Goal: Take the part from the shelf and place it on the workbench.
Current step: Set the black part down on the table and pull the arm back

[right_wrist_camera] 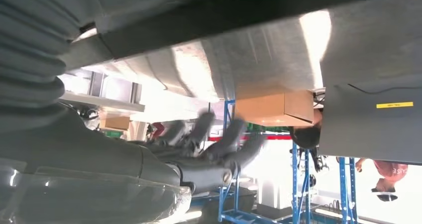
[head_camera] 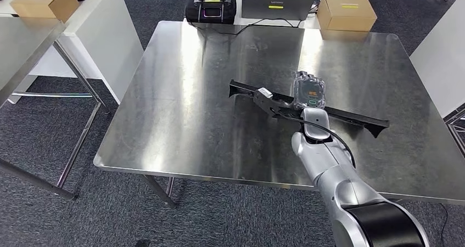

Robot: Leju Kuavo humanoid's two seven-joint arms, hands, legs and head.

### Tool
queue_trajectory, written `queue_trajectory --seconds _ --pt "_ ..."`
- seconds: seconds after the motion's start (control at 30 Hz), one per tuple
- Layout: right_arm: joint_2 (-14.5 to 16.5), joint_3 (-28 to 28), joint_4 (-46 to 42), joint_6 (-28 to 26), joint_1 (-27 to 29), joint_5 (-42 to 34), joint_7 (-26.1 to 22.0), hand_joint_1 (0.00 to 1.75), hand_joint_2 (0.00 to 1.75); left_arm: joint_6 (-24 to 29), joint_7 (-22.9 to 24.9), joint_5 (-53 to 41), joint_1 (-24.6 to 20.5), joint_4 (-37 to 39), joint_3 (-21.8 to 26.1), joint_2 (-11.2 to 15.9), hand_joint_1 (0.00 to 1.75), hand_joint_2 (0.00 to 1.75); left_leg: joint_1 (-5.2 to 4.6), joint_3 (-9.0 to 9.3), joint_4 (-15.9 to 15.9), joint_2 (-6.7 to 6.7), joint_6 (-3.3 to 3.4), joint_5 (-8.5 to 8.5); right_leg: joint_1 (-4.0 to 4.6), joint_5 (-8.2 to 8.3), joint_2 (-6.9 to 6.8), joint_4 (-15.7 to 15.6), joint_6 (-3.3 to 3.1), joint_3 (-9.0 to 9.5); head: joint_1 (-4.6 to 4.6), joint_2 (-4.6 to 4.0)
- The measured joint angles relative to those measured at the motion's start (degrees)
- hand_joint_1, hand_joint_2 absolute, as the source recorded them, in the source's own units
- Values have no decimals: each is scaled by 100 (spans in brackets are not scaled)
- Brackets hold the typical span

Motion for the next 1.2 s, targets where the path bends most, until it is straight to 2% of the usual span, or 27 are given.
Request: queue_trajectory --seconds 0.43,0.57,0.73,0.97,1.2 --pt "-10 0 0 12 -15 -21 0 0 0 -24 1 -21 0 0 2 1 0 0 -1 3 0 4 0 0 0 0 1 0 0 2 0 0" --pt "-13 -34 0 94 -13 -190 -129 0 0 -32 10 -39 0 0 2 1 0 0 -1 4 0 5 0 0 0 0 1 0 0 3 0 0" --pt "-8 -271 0 666 -10 -698 -540 0 0 -28 51 -53 0 0 2 1 0 0 -1 5 0 5 0 0 0 0 1 0 0 5 1 0" --pt "-7 -621 0 1602 -11 -1162 -783 0 0 -23 104 -99 -1 0 2 4 0 0 -2 12 0 6 0 0 0 0 1 -1 0 11 1 0" --pt "-8 -817 0 1811 -10 -1284 -859 0 0 -23 119 -111 -2 0 2 14 0 0 -3 13 0 8 1 -1 0 0 1 -1 0 12 1 0"
